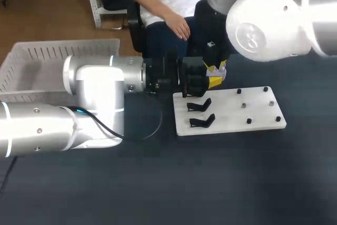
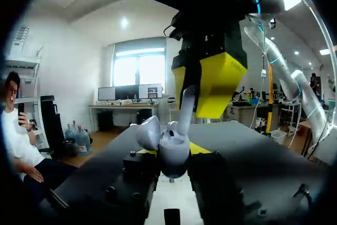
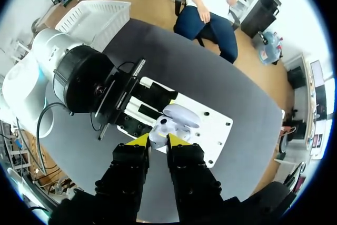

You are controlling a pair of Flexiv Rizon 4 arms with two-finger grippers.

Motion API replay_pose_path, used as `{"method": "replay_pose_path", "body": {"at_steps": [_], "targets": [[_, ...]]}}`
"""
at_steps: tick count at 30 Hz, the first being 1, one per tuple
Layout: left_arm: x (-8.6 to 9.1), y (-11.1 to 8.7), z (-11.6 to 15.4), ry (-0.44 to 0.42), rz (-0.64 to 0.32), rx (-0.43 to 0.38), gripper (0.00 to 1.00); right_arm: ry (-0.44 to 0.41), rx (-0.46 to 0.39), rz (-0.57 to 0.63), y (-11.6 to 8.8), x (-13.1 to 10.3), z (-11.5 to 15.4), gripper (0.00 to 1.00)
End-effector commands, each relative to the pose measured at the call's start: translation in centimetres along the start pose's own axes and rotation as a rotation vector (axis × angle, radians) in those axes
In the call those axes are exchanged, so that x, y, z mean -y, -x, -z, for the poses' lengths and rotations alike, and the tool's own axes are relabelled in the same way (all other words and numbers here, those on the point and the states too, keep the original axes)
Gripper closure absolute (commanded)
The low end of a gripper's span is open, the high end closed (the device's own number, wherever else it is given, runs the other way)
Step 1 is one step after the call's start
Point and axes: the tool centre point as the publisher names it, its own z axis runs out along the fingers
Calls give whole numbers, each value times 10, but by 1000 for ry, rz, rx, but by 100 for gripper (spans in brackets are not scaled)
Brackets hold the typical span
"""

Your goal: Pick up each earbud case from the left stands, insert the matching earbuds, close the lid, and place the case in the box.

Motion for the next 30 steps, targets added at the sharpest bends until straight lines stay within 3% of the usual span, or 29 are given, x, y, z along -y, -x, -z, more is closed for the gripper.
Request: {"method": "replay_pose_path", "body": {"at_steps": [1,30], "targets": [[-1,1,0,-4,2,-3,100,4,0,-3,0,0,-2,100],[-1,1,0,-4,2,-3,100,7,6,-34,0,5,-8,100]]}}
